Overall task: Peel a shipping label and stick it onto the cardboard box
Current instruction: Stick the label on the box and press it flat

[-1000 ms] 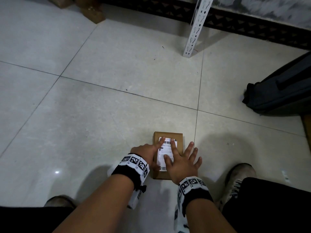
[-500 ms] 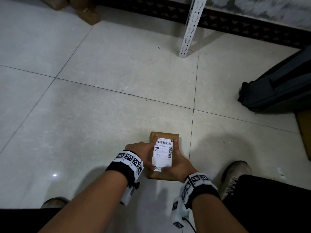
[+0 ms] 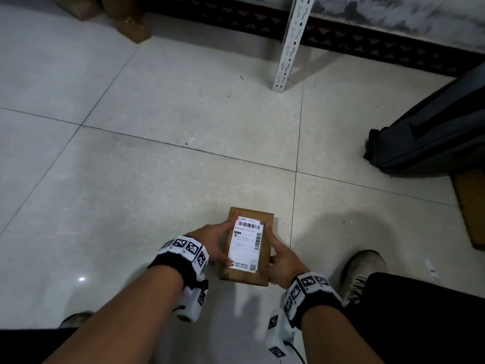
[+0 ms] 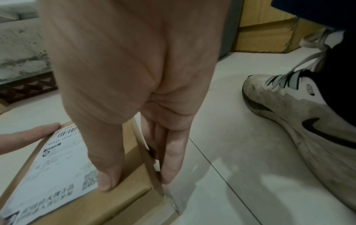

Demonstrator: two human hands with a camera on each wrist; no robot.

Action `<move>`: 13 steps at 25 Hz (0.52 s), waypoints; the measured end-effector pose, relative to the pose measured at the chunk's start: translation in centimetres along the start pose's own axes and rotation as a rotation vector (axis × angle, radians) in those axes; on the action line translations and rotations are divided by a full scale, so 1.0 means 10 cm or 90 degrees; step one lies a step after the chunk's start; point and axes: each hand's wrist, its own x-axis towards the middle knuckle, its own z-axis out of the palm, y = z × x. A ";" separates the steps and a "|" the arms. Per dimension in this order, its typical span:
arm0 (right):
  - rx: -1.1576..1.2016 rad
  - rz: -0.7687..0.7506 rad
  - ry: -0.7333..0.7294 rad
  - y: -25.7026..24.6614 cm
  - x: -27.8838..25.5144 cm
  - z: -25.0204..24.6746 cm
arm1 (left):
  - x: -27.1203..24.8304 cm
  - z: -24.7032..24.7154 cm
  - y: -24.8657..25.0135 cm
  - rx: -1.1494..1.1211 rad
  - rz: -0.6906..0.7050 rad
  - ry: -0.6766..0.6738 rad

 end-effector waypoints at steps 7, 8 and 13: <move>-0.067 -0.015 0.029 -0.14 -0.02 0.05 | -0.08 0.00 0.13 0.140 -0.030 0.043; -0.084 -0.026 0.034 -0.17 -0.03 0.06 | -0.08 0.01 0.15 0.133 -0.029 0.047; -0.017 -0.064 0.031 -0.31 -0.16 0.07 | -0.11 0.14 0.18 -0.034 -0.008 0.028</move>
